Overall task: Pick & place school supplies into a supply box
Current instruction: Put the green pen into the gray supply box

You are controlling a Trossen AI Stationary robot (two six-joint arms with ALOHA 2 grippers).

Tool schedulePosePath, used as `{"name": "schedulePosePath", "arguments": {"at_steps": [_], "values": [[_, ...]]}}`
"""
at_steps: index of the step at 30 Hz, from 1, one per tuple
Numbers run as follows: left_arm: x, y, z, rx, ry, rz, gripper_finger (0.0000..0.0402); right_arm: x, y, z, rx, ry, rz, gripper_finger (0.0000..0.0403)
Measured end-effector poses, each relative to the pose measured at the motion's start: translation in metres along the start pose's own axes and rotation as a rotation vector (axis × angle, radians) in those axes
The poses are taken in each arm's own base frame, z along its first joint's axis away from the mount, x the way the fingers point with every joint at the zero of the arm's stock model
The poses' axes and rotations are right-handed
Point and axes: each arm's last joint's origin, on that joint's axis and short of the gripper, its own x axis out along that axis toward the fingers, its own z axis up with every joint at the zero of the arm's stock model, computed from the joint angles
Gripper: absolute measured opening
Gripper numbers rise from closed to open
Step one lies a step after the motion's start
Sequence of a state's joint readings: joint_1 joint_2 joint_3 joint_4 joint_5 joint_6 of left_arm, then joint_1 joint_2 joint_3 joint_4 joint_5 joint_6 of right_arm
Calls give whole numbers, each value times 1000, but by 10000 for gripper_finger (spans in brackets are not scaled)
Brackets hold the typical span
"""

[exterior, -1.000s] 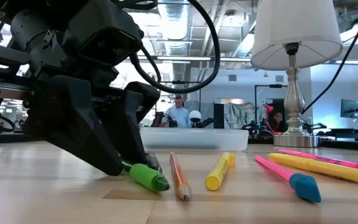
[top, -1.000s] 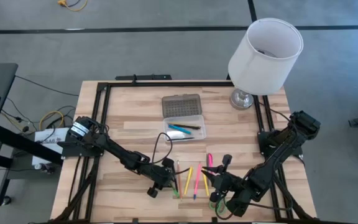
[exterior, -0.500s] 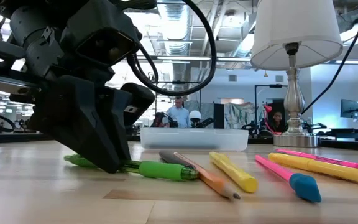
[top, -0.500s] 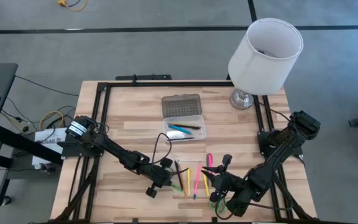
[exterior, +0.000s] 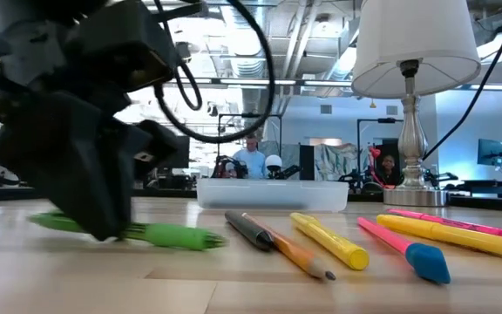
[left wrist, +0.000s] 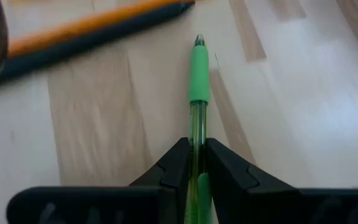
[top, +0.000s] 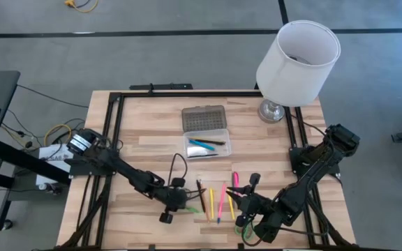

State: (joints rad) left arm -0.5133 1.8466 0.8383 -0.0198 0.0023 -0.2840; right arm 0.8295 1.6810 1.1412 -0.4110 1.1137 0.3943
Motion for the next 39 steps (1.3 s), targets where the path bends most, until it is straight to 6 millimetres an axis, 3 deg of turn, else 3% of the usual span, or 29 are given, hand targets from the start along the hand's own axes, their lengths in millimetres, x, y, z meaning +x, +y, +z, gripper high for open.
{"name": "schedulePosePath", "arguments": {"at_steps": [12,29,39], "values": [[-31,-6,-13,-50,159,7,45,2,-1,0,13,3,-6,54],[-35,-4,-19,-126,239,20,45,2,-1,0,20,12,15,54],[-38,-13,-19,-52,227,145,45,2,-1,0,20,12,15,54]]}}
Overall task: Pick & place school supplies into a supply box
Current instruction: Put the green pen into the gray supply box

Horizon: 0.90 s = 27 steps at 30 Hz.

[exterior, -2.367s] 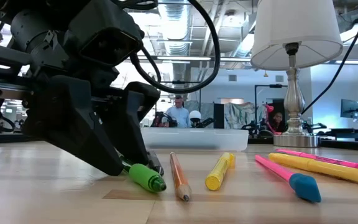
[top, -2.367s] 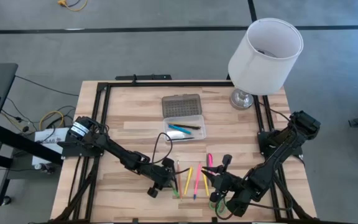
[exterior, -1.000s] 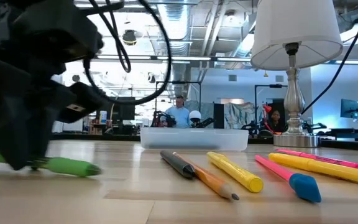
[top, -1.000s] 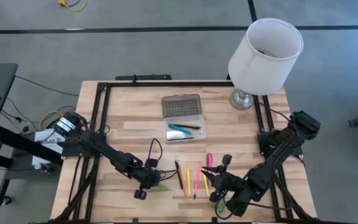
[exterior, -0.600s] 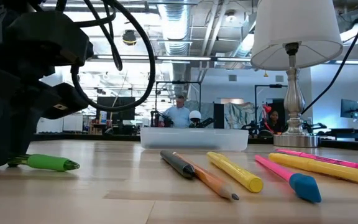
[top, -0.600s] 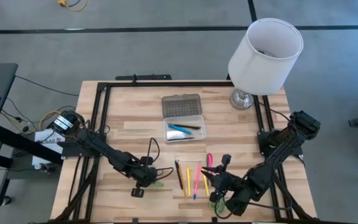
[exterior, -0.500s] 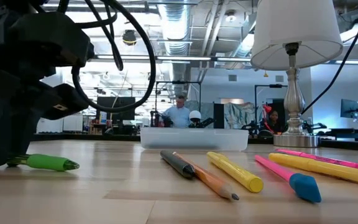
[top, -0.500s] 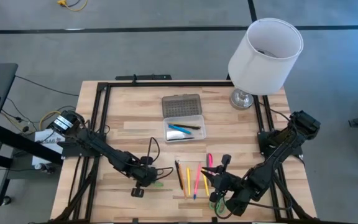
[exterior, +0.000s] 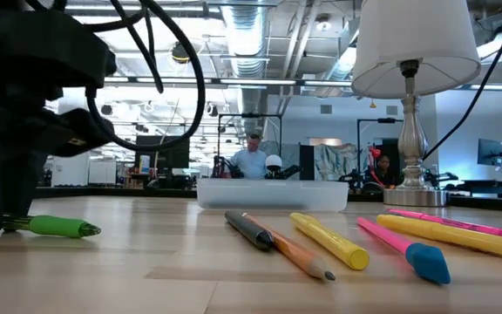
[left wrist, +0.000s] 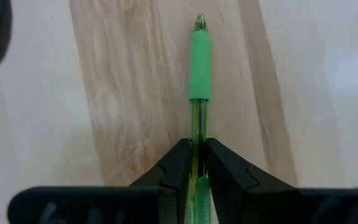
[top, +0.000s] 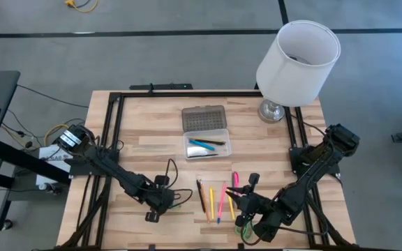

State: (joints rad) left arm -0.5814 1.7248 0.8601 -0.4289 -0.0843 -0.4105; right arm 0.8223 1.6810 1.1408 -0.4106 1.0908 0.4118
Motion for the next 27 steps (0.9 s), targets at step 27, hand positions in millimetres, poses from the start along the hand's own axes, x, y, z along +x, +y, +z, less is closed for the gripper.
{"name": "schedulePosePath", "arguments": {"at_steps": [27], "values": [[-33,-13,16,169,-210,648,45,2,-1,1,10,-1,-5,54]]}}
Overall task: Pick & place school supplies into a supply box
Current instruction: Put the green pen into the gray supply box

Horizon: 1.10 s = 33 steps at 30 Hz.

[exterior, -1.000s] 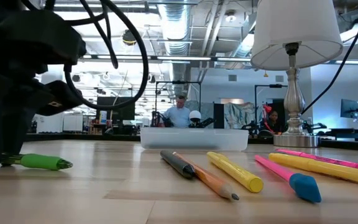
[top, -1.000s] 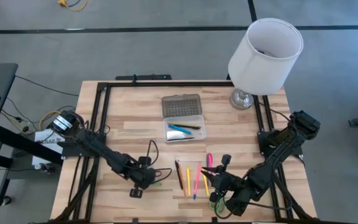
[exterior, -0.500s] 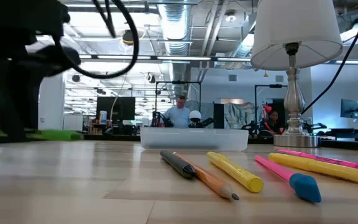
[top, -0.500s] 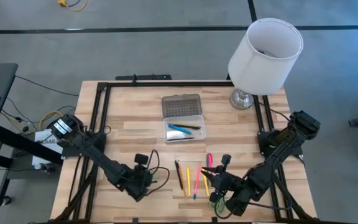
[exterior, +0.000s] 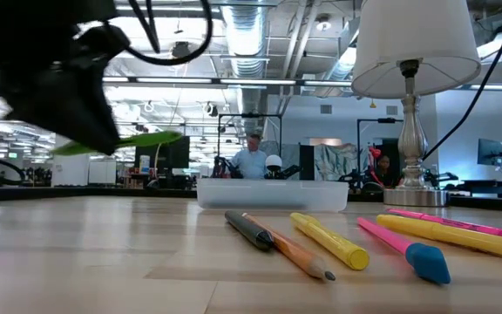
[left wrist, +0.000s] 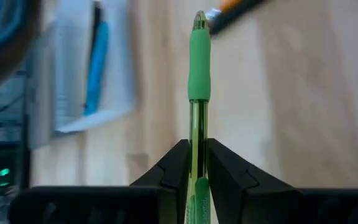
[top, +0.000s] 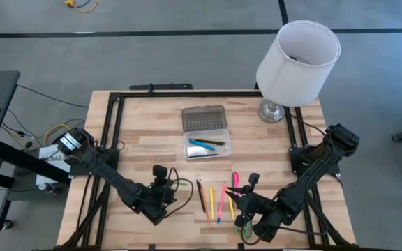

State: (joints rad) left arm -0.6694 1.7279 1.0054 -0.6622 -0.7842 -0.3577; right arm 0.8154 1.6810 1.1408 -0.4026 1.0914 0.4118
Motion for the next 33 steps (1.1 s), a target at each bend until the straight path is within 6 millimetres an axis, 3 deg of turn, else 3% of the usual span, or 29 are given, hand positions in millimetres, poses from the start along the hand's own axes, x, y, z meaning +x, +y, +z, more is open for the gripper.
{"name": "schedulePosePath", "arguments": {"at_steps": [11,19,27,33], "values": [[48,51,23,-99,-4,112,45,16,-6,1,17,45,4,54],[89,105,42,-165,-106,17,45,21,-8,0,15,63,10,54],[122,159,36,-307,-144,-21,45,17,-6,-1,3,61,19,54],[138,181,28,-392,-172,-75,45,15,-4,-1,-17,57,27,54]]}}
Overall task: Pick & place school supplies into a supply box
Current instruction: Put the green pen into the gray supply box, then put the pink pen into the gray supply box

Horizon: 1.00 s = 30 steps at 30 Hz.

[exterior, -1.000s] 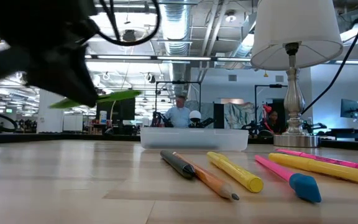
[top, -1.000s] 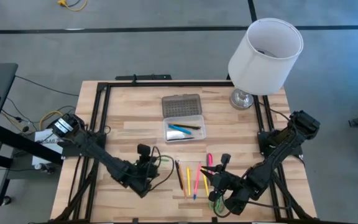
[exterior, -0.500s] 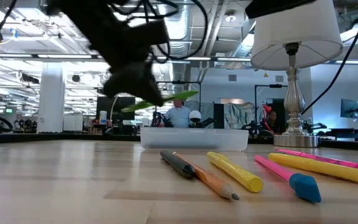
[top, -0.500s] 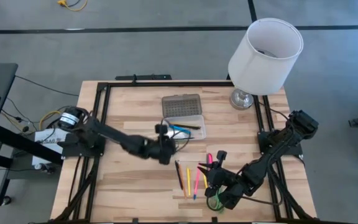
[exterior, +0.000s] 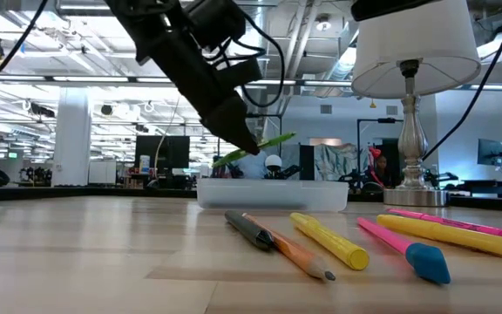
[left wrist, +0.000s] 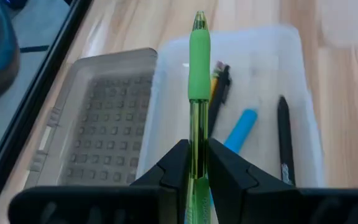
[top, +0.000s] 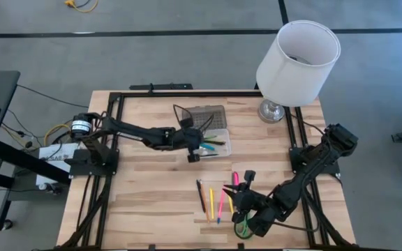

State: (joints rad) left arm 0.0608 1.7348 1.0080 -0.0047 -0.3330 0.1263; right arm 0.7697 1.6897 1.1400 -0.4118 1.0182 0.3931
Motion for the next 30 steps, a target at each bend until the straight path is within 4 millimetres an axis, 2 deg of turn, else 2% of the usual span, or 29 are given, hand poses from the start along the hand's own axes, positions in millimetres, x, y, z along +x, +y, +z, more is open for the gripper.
{"name": "schedulePosePath", "arguments": {"at_steps": [14,30], "values": [[1,4,2,-34,-20,-6,47,-1,0,0,0,-2,2,54],[1,2,2,-16,-25,-6,99,-1,0,0,5,-2,2,54]]}}
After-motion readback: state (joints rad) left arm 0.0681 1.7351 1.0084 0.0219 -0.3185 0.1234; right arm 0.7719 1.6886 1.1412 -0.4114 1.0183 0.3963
